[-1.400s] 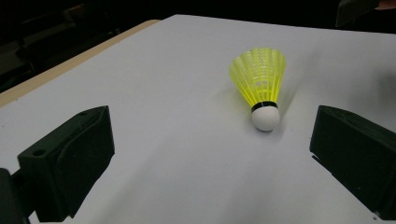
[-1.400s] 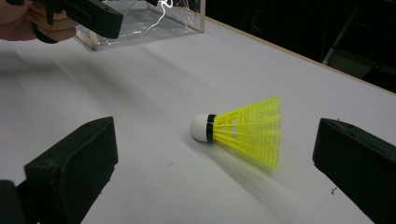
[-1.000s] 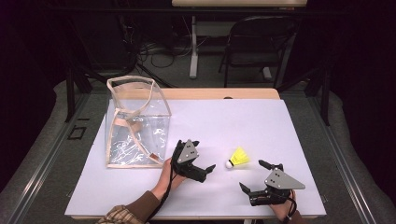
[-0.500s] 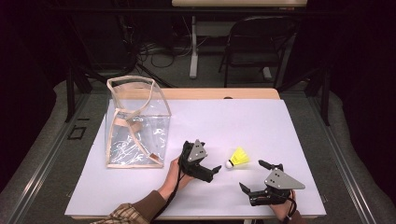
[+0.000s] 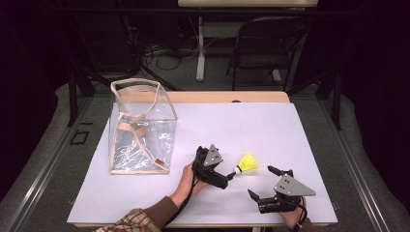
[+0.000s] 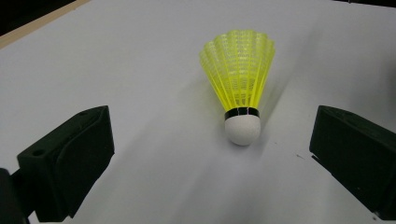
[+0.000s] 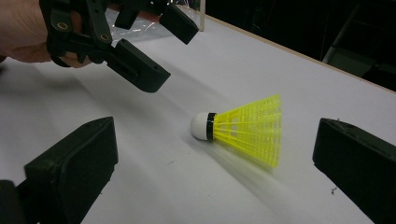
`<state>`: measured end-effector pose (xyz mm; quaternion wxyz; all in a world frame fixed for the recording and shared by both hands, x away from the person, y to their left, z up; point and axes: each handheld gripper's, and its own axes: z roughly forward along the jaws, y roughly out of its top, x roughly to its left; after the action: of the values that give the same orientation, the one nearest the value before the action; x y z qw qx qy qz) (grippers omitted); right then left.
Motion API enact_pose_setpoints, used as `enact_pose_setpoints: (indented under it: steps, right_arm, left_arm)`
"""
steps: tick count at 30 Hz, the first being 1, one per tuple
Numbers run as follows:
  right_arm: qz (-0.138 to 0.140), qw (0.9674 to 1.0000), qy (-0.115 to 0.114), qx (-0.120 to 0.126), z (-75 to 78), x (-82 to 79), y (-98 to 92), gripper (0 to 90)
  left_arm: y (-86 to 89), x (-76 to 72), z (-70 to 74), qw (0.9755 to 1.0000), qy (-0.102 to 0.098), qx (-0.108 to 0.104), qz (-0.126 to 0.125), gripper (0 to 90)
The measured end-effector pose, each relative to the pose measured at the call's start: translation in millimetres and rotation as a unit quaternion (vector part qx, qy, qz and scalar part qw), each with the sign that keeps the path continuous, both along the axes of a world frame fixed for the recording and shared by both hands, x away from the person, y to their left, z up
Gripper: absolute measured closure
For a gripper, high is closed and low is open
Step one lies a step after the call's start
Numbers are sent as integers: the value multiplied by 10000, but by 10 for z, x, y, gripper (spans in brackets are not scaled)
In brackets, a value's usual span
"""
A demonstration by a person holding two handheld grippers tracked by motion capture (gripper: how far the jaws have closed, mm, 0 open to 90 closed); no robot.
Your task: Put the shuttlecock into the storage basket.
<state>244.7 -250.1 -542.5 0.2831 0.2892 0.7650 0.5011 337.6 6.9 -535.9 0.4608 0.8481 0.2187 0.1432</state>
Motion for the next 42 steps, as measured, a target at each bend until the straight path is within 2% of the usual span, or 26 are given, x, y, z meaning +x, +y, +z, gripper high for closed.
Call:
enact_pose_setpoints:
  steps: [16, 20, 23, 26, 32, 42]
  right_arm:
    - [-2, 10000, 12, 12, -1, 0, 1, 0]
    - [-2, 10000, 16, 8, -2, 1, 1, 0]
    - [-6, 10000, 18, 11, -2, 2, 0, 0]
    - [0, 10000, 17, 3, -2, 2, -1, 0]
    - [-1, 10000, 20, 0, -2, 0, -1, 0]
    - [-3, 10000, 23, -12, -2, 1, 2, 0]
  left_arm:
    - [-187, 20, -51, 9997, 111, 201, -28, 26]
    - [-238, 20, -58, 9995, 133, 269, -24, 80]
    - [-275, 29, -69, 9994, 168, 312, -66, 154]
    - [-313, 27, -84, 9992, 177, 360, -89, 165]
    - [-370, 34, -122, 9985, 278, 467, -100, 273]
    - [-421, 58, -174, 9972, 400, 620, -129, 391]
